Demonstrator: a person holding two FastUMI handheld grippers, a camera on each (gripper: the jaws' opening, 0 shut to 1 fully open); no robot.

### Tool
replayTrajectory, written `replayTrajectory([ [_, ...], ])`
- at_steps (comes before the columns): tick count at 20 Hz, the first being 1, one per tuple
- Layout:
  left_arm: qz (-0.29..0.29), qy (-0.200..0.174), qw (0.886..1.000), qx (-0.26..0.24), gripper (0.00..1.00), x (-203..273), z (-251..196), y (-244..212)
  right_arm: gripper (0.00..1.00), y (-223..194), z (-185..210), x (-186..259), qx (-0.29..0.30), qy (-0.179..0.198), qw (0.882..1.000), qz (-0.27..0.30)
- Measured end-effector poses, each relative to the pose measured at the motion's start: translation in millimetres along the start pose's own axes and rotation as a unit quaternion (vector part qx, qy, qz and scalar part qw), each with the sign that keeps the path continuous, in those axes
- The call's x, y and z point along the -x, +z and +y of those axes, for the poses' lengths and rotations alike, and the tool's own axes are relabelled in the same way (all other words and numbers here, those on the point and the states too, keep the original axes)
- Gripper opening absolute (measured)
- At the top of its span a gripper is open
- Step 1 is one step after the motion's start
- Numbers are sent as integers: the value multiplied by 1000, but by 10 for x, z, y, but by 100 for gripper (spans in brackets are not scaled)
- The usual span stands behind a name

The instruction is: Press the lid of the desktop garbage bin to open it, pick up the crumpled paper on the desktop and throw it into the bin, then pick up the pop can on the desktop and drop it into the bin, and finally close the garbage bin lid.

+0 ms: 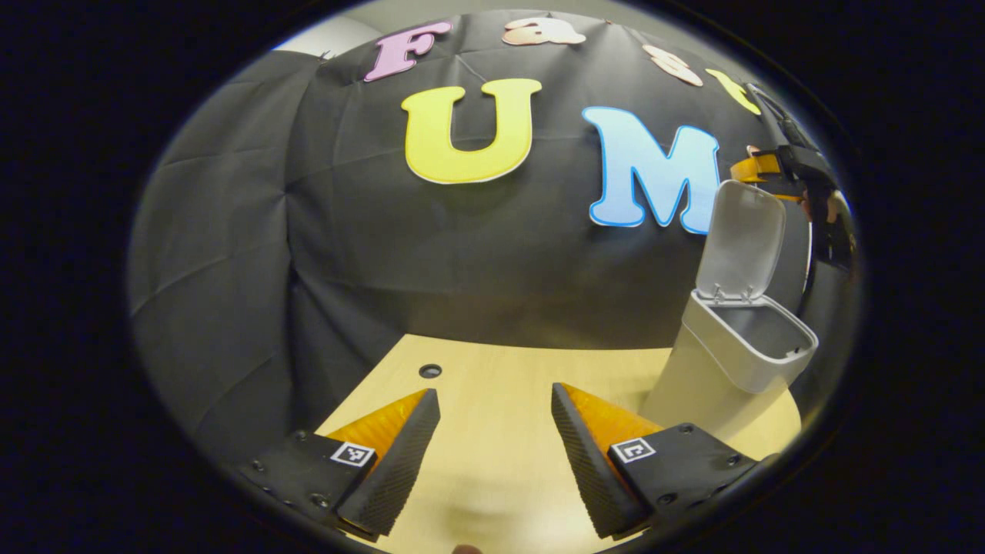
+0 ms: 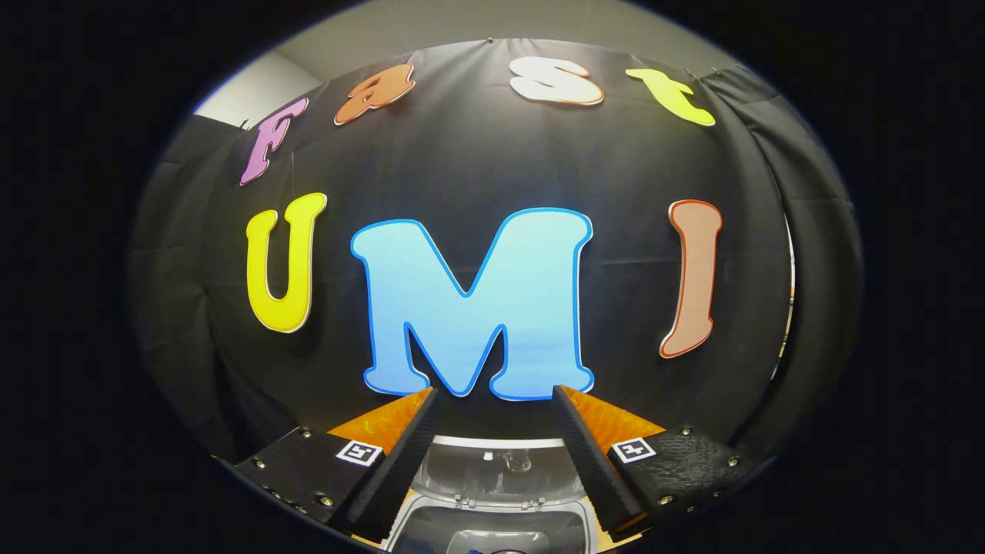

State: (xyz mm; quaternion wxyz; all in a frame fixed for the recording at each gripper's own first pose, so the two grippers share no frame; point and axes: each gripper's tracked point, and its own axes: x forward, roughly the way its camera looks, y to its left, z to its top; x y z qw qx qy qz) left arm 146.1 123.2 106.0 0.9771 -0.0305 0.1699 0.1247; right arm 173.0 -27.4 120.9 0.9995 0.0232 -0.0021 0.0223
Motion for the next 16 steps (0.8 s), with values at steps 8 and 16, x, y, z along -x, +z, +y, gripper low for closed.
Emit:
replayTrajectory([
  [8, 3, -3, 1000, 2, 96, 14, -25, -5, 93, -23, -10, 8, 2, 0, 1000, -1],
  [16, -3, -18, 1000, -20, 96, 31, -195, 7, 94, -147, -6, 244, 7, 18, 1000, -20],
])
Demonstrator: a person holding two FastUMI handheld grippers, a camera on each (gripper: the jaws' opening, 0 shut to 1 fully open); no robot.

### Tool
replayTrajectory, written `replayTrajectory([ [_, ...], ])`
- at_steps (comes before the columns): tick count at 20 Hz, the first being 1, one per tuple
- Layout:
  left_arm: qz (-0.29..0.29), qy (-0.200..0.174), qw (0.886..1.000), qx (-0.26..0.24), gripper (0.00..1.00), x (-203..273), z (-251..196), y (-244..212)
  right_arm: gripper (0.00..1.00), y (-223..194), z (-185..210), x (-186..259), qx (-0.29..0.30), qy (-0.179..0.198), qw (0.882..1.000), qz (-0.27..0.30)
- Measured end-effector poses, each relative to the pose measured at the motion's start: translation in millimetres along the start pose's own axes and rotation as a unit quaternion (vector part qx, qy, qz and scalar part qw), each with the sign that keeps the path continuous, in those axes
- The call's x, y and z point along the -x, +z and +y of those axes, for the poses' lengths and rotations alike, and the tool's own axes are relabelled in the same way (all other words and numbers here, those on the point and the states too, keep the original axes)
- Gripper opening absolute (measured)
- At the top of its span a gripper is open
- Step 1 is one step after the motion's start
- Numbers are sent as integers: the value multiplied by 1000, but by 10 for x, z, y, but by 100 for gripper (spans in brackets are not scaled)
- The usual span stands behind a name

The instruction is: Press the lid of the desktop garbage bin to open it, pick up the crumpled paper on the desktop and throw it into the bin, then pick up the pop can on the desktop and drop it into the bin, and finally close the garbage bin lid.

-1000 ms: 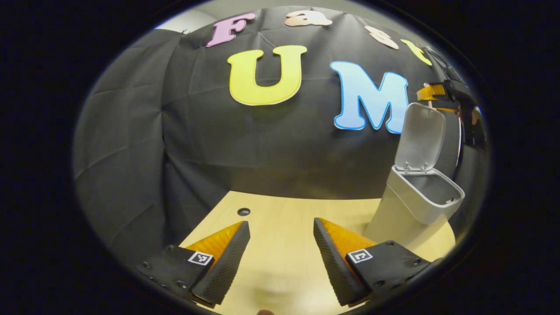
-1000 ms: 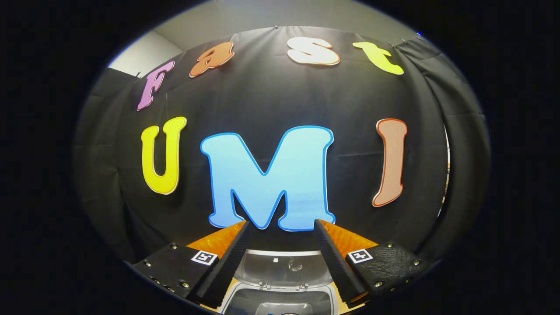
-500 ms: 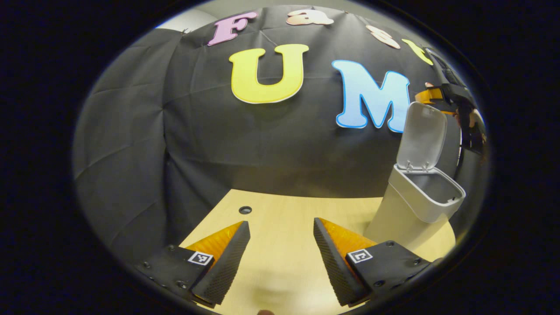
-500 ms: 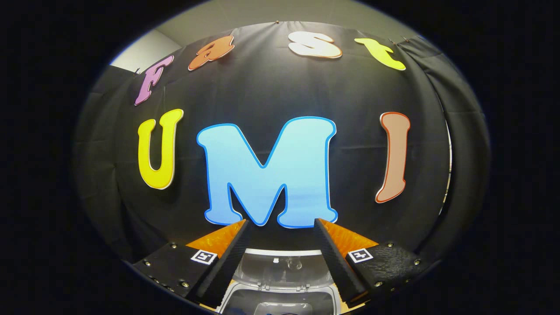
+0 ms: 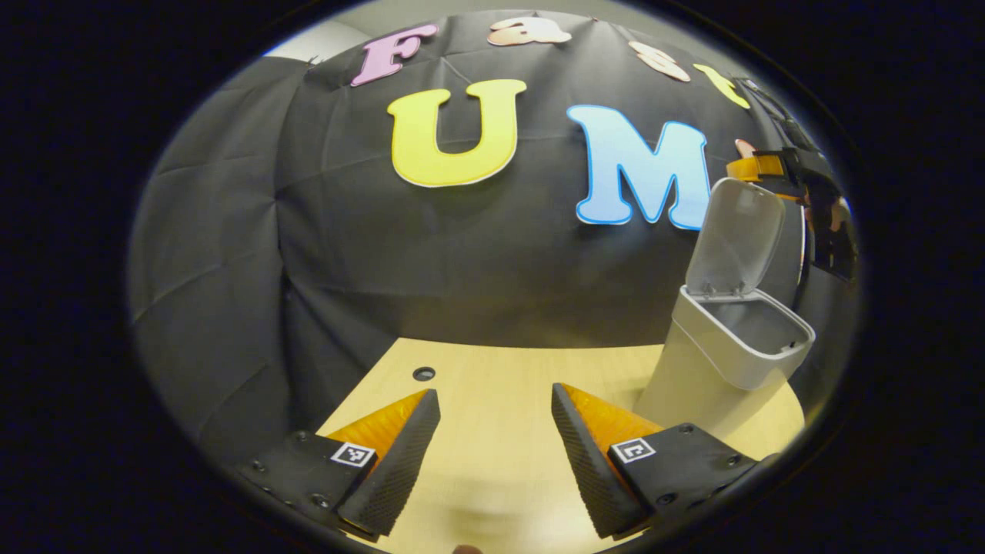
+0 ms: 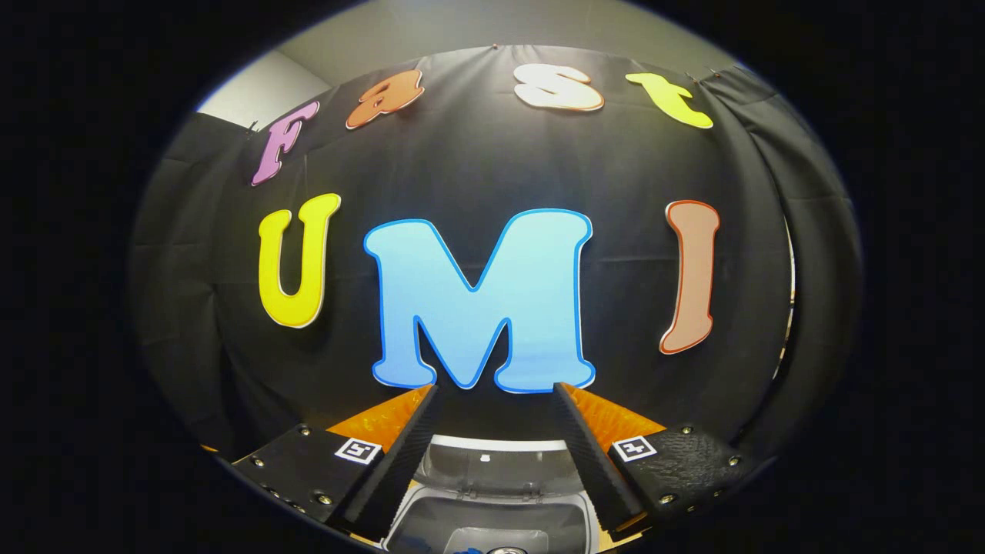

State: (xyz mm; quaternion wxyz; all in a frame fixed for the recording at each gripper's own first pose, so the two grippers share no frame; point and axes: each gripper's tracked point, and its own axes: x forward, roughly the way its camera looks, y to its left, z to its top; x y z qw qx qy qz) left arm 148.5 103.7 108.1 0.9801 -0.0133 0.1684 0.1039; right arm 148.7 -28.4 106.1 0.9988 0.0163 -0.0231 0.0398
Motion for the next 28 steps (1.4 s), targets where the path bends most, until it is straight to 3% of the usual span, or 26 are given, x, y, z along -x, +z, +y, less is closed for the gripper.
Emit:
replayTrajectory([
  [4, 3, -14, 1000, 9, 96, 39, -98, -15, 93, -151, 42, 206, -3, 12, 1000, 4],
  [8, 1, -15, 1000, 13, 96, 76, -112, -22, 93, -729, 1, 361, 3, 7, 995, 96],
  [14, 1, -10, 1000, 15, 96, 151, -46, -53, 97, -1245, -25, 493, -10, 3, 989, 145],
  [19, 0, -12, 1000, 11, 95, 154, -76, -39, 98, -1467, -27, 577, -30, -3, 987, 160],
  [28, 1, -17, 1000, 12, 95, 149, -149, -43, 98, -1717, 15, 685, -2, -11, 985, 174],
])
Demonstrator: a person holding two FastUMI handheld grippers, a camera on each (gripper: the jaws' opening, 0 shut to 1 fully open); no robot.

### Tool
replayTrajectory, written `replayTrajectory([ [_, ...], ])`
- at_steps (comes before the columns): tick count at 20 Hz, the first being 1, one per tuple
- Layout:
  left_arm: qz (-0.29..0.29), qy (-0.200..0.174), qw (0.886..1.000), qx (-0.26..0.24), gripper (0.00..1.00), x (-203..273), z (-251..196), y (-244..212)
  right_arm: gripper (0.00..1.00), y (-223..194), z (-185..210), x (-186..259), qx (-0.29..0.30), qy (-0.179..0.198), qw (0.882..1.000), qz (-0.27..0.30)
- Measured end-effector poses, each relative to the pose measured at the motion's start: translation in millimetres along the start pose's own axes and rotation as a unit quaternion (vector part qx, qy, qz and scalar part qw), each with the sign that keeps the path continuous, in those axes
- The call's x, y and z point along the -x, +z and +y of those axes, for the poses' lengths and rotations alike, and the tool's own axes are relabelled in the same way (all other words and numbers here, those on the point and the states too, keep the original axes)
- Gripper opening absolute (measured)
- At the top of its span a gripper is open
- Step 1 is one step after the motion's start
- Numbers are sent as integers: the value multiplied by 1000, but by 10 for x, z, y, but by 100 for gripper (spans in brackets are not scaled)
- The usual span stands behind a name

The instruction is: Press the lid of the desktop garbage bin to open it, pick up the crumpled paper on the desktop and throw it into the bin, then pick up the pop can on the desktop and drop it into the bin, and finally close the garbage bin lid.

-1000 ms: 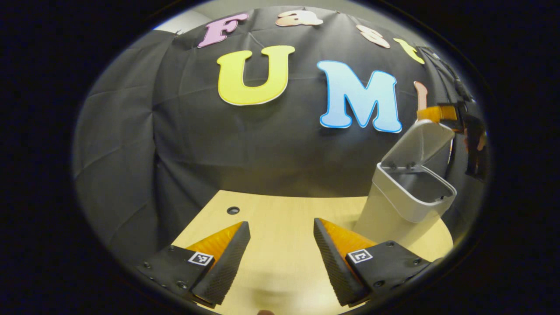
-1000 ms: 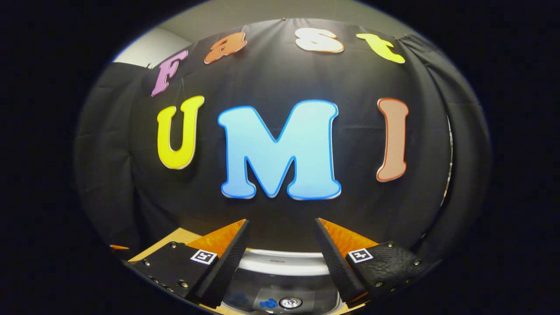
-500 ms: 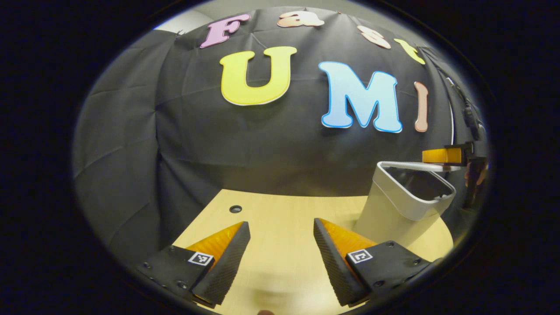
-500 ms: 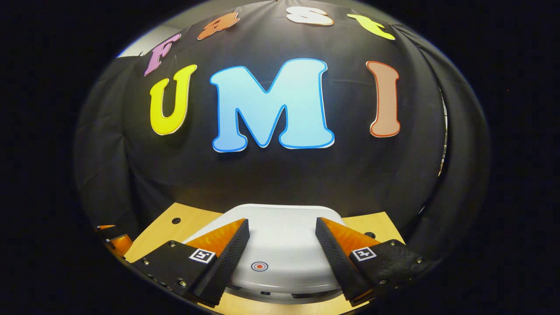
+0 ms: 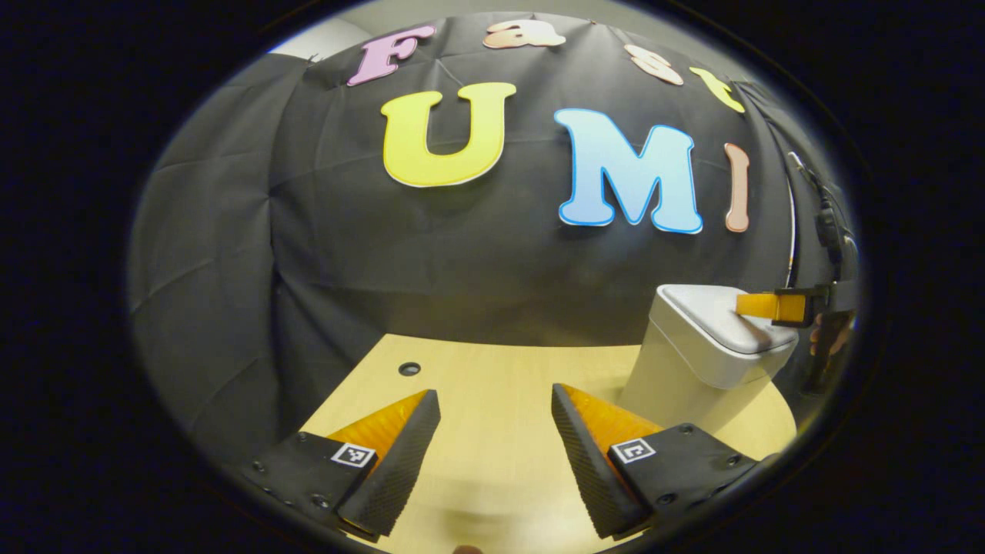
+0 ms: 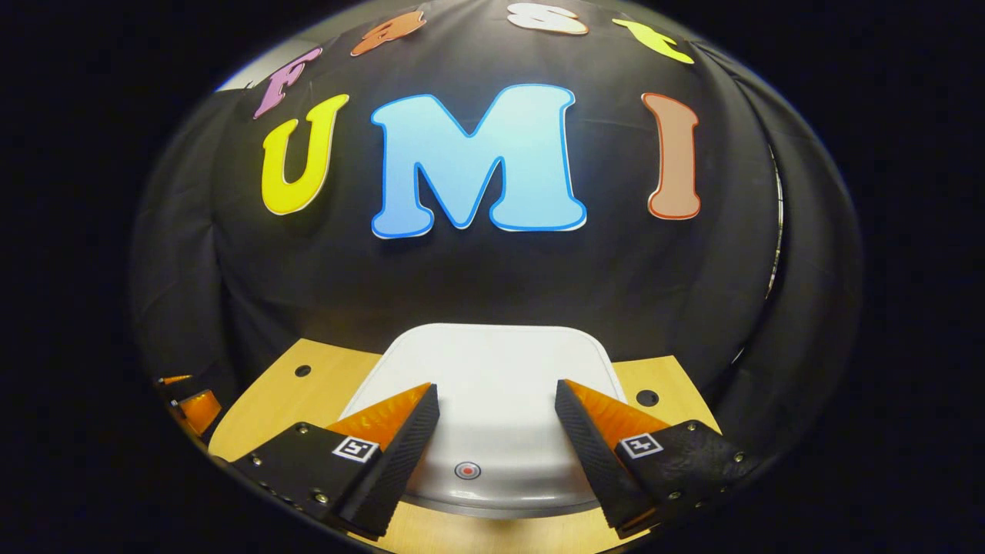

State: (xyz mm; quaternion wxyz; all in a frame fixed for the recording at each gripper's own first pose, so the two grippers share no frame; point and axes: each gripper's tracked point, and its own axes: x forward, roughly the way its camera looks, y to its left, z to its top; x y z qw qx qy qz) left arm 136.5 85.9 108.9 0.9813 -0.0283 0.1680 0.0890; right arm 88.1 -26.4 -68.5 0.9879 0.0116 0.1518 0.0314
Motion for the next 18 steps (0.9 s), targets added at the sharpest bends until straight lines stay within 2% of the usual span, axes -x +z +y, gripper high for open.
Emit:
replayTrajectory([
  [10, 2, -13, 1000, -1, 95, -31, -127, 2, 98, -45, 11, 33, -18, -10, 998, -54],
  [18, 9, -19, 1000, 4, 96, -52, -167, -37, 99, -135, 12, 22, -9, -8, 997, -82],
])
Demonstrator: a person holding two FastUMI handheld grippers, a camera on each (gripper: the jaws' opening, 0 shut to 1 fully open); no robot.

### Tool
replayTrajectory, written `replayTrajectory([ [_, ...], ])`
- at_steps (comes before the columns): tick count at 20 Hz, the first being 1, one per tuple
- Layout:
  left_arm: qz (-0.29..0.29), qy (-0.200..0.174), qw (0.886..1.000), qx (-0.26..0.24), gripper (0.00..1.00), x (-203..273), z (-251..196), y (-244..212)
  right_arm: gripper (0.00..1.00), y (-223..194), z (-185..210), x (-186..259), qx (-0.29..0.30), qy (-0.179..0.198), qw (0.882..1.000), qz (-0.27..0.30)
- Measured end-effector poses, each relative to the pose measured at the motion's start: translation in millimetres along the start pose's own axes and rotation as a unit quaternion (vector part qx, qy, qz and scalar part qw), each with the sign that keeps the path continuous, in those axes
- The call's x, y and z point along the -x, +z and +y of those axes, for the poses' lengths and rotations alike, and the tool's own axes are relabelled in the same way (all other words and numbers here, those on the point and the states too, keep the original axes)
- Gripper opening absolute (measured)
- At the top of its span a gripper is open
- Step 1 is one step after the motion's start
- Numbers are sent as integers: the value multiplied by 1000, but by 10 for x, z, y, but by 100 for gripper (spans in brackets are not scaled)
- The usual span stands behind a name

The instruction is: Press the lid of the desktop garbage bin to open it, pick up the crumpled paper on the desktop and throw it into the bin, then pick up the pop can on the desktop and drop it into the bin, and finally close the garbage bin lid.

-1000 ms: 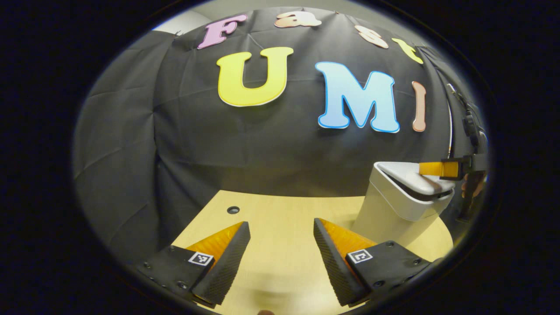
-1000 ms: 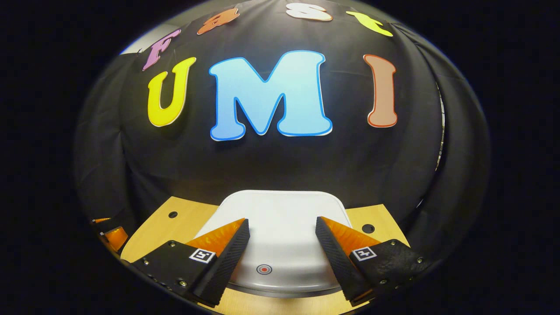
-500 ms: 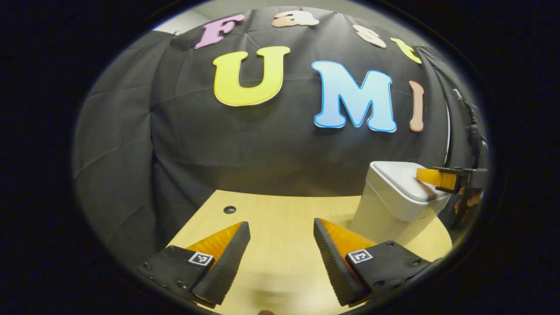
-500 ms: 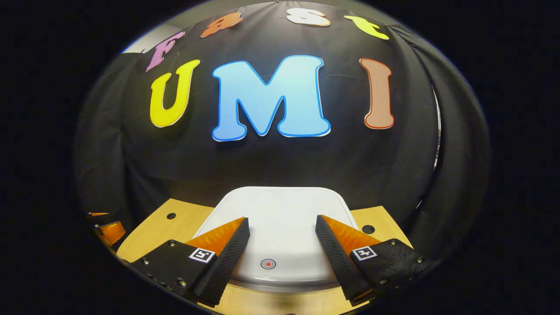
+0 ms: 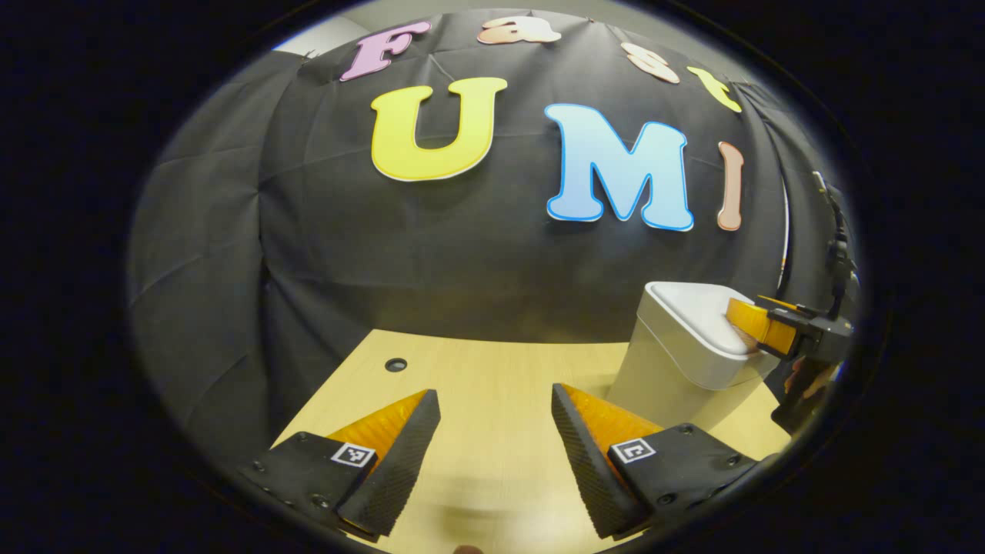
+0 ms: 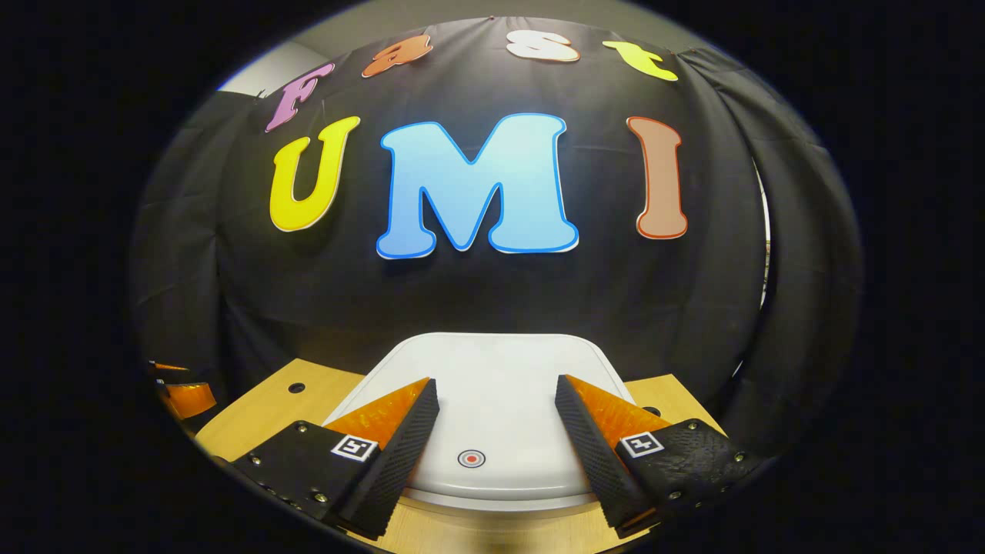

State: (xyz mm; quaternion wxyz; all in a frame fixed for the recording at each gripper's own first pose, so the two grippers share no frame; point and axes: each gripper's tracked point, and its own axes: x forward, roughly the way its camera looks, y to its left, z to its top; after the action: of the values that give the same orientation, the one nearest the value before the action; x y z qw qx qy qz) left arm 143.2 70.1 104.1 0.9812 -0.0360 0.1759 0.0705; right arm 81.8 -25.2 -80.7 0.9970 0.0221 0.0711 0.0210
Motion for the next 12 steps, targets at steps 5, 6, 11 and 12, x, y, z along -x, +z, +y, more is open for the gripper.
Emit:
replayTrajectory([
  [5, -2, -1, 1000, -2, 96, -1, -19, 14, 99, 19, -12, -1, 5, -1, 1000, -14],
  [6, -3, 0, 1000, -1, 96, 6, -6, 14, 99, 27, -7, -4, 1, -1, 1000, -19],
  [11, -6, 6, 1000, 0, 95, 32, 41, 32, 98, 65, -4, 4, -10, -7, 999, -32],
  [12, -8, 7, 1000, 0, 95, 42, 53, 52, 98, 61, -5, 7, -8, -6, 999, -35],
])
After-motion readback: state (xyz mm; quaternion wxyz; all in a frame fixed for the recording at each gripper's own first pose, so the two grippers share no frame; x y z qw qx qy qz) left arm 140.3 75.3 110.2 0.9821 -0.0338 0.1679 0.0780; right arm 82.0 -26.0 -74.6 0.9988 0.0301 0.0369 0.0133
